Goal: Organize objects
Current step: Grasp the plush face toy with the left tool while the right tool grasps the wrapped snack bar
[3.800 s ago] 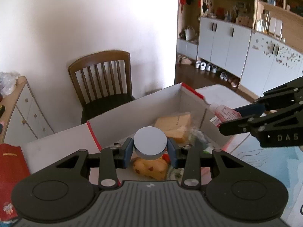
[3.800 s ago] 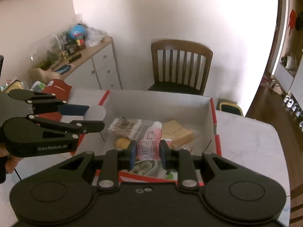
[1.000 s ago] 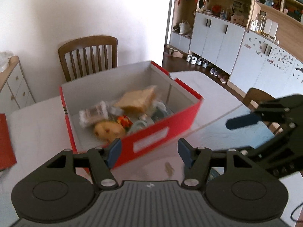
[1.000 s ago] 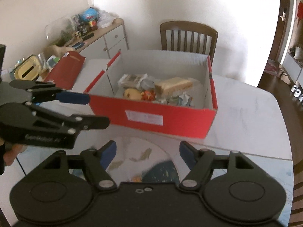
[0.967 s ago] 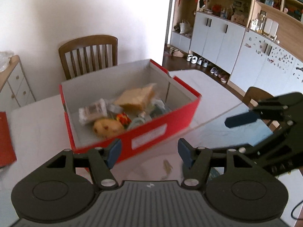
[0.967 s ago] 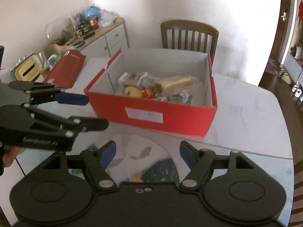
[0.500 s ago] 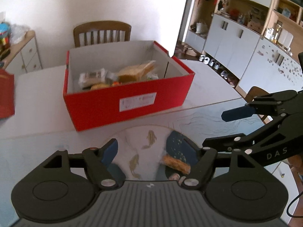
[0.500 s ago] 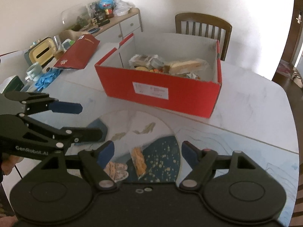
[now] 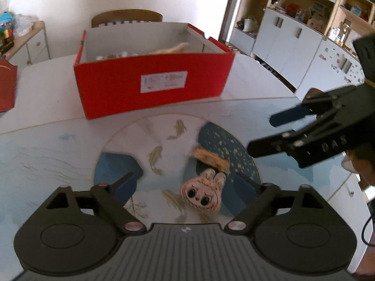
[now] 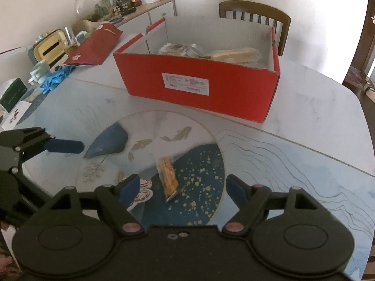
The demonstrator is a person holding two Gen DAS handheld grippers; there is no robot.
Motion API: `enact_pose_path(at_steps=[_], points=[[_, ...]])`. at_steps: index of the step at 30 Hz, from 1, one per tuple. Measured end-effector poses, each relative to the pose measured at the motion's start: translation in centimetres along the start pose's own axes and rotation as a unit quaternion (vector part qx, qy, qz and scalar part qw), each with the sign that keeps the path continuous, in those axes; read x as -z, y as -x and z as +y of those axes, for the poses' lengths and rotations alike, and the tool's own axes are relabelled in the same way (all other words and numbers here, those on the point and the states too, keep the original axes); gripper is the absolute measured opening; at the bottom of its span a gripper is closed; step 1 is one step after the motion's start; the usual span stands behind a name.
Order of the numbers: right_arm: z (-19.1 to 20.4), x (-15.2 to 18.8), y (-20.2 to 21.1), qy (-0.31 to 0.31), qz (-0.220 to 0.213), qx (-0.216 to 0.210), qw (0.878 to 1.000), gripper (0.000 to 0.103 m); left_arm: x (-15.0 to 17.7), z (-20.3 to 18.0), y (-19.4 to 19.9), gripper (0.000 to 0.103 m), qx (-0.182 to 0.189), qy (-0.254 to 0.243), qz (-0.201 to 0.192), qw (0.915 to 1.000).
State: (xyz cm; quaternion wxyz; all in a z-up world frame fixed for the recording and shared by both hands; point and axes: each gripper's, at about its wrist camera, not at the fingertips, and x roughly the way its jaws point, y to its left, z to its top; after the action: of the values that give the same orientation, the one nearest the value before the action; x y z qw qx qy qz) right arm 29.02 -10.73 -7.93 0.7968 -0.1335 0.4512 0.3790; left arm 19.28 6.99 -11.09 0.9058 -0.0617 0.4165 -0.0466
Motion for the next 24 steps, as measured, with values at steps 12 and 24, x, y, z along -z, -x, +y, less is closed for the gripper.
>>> enact_pose_path(at_steps=[12, 24], points=[[0.0, 0.0, -4.9, -0.044, 0.04, 0.027, 0.998, 0.078, 2.0, -0.2, -3.4, 0.101, 0.032, -0.013, 0.016, 0.9993], [0.7, -0.2, -7.0, -0.057, 0.059, 0.04, 0.996, 0.067, 2.4, -1.5, -5.4, 0.101, 0.013, -0.103, 0.012, 0.9945]])
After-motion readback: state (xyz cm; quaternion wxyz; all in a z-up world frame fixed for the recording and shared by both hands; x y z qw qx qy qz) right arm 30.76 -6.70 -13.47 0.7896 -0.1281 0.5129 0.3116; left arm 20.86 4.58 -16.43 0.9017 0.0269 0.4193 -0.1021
